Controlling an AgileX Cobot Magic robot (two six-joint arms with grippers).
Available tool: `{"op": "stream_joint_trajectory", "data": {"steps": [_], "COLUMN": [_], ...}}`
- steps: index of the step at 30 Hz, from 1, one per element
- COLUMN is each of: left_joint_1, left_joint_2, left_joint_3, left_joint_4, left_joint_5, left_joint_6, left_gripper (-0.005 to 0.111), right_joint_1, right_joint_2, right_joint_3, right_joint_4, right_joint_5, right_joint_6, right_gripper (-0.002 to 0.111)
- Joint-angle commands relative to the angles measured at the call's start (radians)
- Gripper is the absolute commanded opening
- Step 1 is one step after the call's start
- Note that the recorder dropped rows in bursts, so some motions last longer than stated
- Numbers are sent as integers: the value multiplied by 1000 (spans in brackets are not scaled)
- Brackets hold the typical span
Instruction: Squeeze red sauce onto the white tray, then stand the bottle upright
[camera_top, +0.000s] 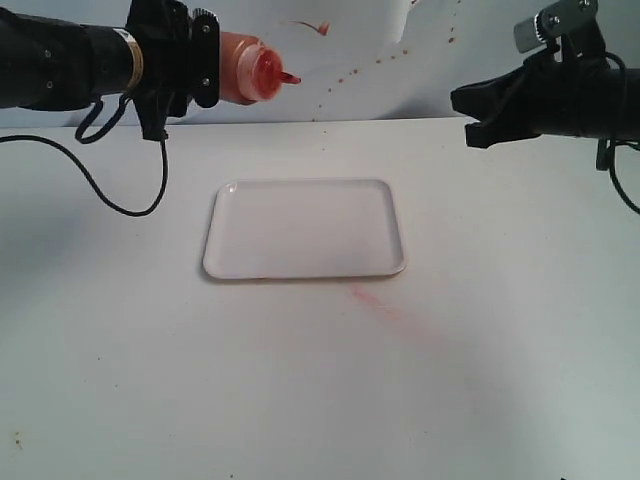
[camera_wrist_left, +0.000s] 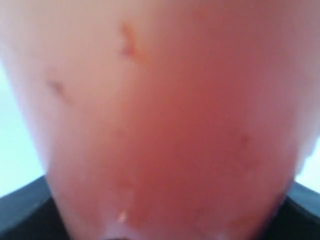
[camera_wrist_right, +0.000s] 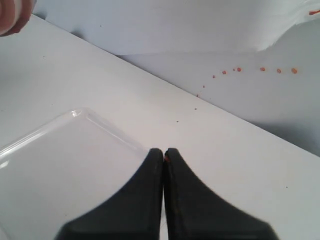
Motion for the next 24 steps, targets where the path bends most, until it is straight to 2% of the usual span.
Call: {"op": "stream_joint_trajectory", "data": {"steps": [1,3,10,12,15,16,17,18,19,22,24], "left_joint_1": [-5,-5,-5,-5,-5,-5,-5,-5,-5,-5,-5], "left_joint_2": [-14,-14,-14,-14,-14,-14,-14,-14,-14,-14,-14], "left_joint_3": [-25,-28,-28,-28,-28,-29,-29,-29,-29,-29,-29], "left_joint_4": [92,145,145,145,145,145,145,145,145,145,145], "left_joint_5": [24,24,52,71,76,76,76,76,76,76,76], "left_joint_6": [11,11,73,103,146,171,175,194,201,246,266], "left_gripper": [0,0,0,0,0,0,0,0,0,0,0], "right_joint_1": [2,2,2,2,2,15,23,53,69,183,249], "right_joint_2": [18,18,18,18,18,18,18,18,18,18,20], "right_joint_3": [-26,-26,-26,-26,-26,-37,-43,-71,-85,-201,-272], "right_joint_4": [6,6,6,6,6,6,6,6,6,6,6], "right_joint_5": [1,-7,-26,-26,-2,1,-5,-30,-45,-147,-257], "right_joint_6": [-14,-21,-32,-32,-30,-30,-32,-32,-32,-32,46], "right_gripper": [0,0,0,6,26,52,68,99,105,105,105]}}
